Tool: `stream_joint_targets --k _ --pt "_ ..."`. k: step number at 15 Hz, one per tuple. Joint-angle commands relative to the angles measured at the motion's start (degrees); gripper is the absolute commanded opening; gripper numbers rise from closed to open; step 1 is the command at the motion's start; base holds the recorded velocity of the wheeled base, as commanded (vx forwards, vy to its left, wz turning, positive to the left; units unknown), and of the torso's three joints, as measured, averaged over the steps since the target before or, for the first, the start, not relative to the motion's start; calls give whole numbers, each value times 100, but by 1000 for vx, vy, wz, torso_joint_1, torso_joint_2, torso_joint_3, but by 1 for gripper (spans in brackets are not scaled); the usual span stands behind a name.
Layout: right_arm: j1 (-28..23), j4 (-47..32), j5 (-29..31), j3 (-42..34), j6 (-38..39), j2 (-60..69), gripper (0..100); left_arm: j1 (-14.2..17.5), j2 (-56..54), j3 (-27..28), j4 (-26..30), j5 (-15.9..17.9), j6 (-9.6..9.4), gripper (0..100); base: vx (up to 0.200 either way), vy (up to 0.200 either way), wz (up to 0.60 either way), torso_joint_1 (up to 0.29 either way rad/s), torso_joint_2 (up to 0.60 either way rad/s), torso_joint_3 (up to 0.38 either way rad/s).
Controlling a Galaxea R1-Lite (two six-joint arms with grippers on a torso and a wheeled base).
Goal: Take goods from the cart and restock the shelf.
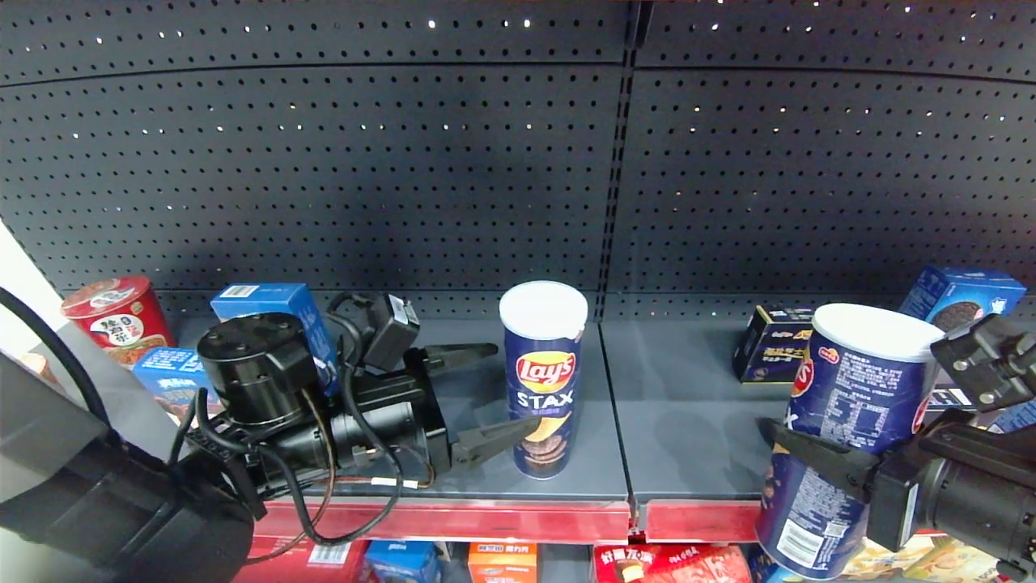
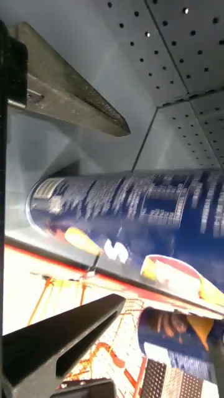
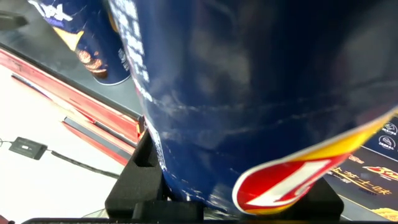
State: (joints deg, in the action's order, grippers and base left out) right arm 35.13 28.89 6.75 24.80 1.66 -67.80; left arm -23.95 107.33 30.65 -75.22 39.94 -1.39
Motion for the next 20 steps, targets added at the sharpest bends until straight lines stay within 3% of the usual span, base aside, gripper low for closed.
stream_joint_targets --k 1,2,5,8,9,12,14,17,19,20 --pt "2 2 1 -1 1 -5 0 5 -335 -261 -46 -3 -2 100 0 0 0 0 0 0" --pt "-6 2 1 8 1 -5 0 40 -704 -692 -55 -21 -2 100 0 0 0 0 0 0" --pt "-6 2 1 -36 1 4 0 321 -1443 -1263 -46 -144 51 100 0 0 0 0 0 0" --pt "-15 2 1 -54 1 -5 0 488 -2550 -1562 16 -663 675 100 0 0 0 0 0 0" --pt "-15 11 -7 -80 1 -5 0 488 -2831 -1553 51 -979 781 100 0 0 0 0 0 0" --pt "-15 20 -7 -124 1 4 0 479 -3543 -1562 692 -1972 737 100 0 0 0 0 0 0" --pt "-68 11 -7 -133 1 39 0 532 -4053 -1571 1510 -3062 447 100 0 0 0 0 0 0" --pt "-86 20 -7 -159 1 66 0 673 -4712 -1641 2292 -4486 376 100 0 0 0 0 0 0" --pt "-86 20 -16 -150 1 48 0 734 -5152 -1878 2556 -5040 341 100 0 0 0 0 0 0" --pt "-86 20 -16 -115 1 22 0 1024 -5547 -2168 2609 -5163 95 100 0 0 0 0 0 0"
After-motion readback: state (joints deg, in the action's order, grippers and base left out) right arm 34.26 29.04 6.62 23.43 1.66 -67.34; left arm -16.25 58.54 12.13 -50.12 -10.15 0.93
